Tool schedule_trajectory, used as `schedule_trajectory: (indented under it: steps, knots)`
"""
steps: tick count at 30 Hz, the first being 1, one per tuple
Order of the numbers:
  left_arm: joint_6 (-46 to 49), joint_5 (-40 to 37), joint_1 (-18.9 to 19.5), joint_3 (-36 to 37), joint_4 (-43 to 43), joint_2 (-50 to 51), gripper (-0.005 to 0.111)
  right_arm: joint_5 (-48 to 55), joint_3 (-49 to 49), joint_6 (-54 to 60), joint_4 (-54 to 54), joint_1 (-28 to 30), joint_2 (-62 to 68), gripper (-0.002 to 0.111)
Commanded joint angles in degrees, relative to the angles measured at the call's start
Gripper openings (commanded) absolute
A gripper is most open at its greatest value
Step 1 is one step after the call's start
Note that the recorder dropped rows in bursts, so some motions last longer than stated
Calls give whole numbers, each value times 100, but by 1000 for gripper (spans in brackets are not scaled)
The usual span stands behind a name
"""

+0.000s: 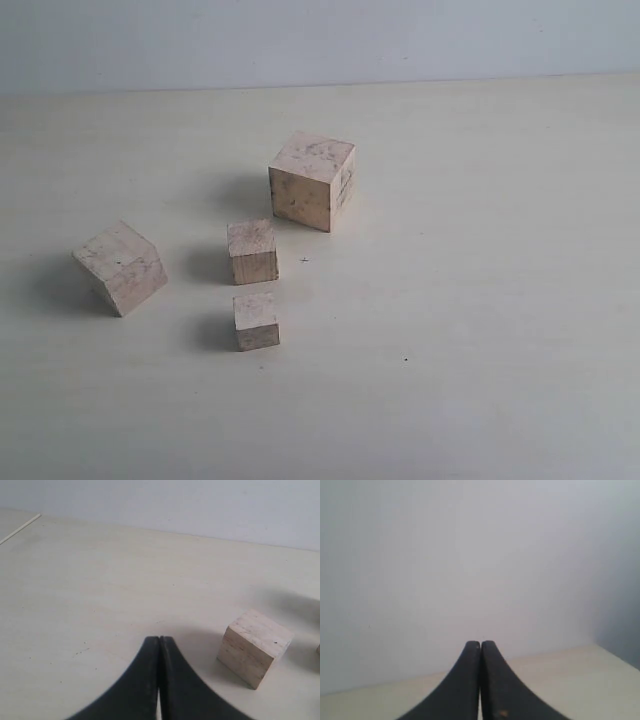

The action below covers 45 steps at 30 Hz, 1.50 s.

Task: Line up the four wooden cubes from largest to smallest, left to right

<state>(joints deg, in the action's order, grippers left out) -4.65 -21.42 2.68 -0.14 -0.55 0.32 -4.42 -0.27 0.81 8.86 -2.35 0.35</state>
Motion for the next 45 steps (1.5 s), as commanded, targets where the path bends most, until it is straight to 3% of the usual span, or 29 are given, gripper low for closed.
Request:
schedule_trajectory:
  steps: [1,6,13,18,27,38,45]
  knots:
    - [-19,84,14,14,-73,-32,0,-893,27,11,13,2,-35,0]
    - [-19,84,14,14,-73,-32,0,-1418,27,-517,22,2,-35,0]
    - [-19,84,14,14,-73,-32,0,-521,-793,-1137,7,2,28,0]
    - [-19,84,14,14,-73,-32,0,20,-1762,-1936,7,-35,880,0]
    - [-19,84,14,14,-73,-32,0,802,-3726,-1974,-200,-1273,3111,0]
    - [-19,84,14,14,-73,-32,0,4183,-5676,1238,58,-3427,6178,0]
    - [-19,84,14,14,-73,-32,0,3967,-5677,2206,97,-4035,6707,0]
